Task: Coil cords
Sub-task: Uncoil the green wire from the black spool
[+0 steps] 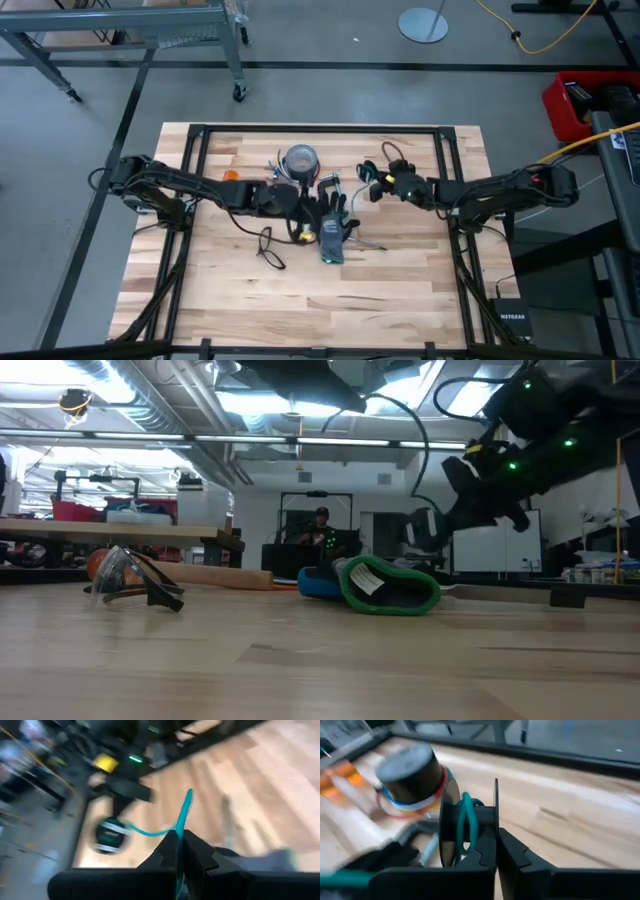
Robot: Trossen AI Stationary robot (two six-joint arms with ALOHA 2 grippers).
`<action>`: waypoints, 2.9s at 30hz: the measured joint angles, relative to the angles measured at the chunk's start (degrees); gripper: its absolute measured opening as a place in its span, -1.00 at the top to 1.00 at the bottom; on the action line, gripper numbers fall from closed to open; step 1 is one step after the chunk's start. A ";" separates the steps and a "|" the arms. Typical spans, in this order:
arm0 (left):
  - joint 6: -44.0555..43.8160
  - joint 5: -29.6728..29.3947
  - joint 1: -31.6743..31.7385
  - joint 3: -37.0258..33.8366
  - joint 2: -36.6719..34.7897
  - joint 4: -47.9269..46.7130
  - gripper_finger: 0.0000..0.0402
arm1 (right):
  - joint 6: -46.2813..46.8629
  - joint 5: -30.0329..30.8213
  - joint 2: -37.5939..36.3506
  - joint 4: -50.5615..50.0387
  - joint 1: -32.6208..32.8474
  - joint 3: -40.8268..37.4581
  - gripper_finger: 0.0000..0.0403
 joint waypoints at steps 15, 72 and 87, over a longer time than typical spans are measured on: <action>-21.68 -17.38 1.46 0.00 0.00 -45.86 1.00 | -8.24 -50.52 0.00 15.89 -12.69 0.01 0.99; -32.10 -29.09 4.09 0.00 0.02 -41.61 1.00 | -12.67 -76.59 0.02 -4.24 -22.32 0.01 0.99; -21.62 -40.01 12.64 0.00 0.02 -8.29 1.00 | -15.26 -52.66 -0.11 -22.13 -22.32 0.14 0.99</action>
